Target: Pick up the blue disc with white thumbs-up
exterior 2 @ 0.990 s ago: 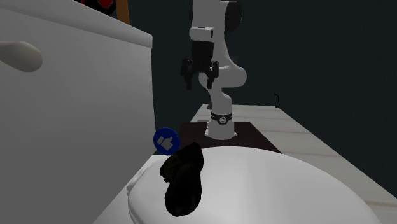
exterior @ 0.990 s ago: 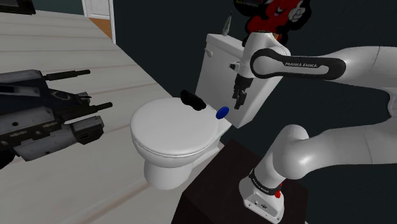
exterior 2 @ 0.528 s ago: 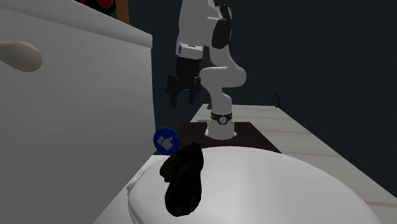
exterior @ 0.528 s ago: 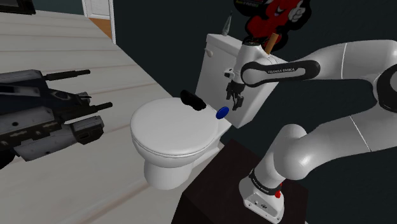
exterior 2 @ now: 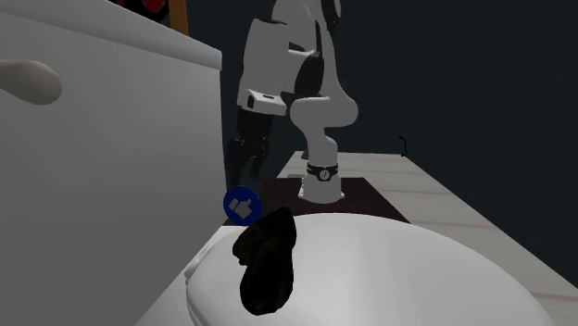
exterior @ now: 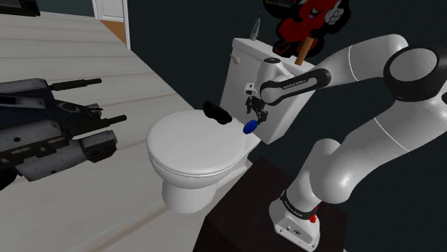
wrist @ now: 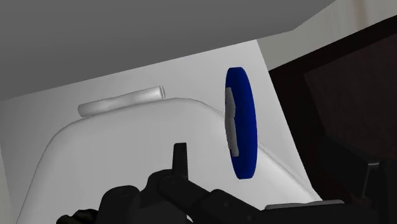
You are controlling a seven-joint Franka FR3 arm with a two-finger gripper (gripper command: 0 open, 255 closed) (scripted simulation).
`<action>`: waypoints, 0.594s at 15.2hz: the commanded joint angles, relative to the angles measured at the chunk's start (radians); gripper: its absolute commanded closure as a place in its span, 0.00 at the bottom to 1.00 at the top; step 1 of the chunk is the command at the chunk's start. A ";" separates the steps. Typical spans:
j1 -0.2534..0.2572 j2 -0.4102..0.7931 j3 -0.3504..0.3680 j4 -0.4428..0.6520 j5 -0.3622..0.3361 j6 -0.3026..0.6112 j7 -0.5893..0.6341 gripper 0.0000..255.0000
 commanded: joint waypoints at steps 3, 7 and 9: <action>0.007 0.053 -0.023 -0.020 0.002 0.073 -0.006 0.00; 0.012 0.090 -0.036 -0.032 0.008 0.121 -0.007 0.00; 0.012 0.089 -0.036 -0.033 0.007 0.121 -0.006 1.00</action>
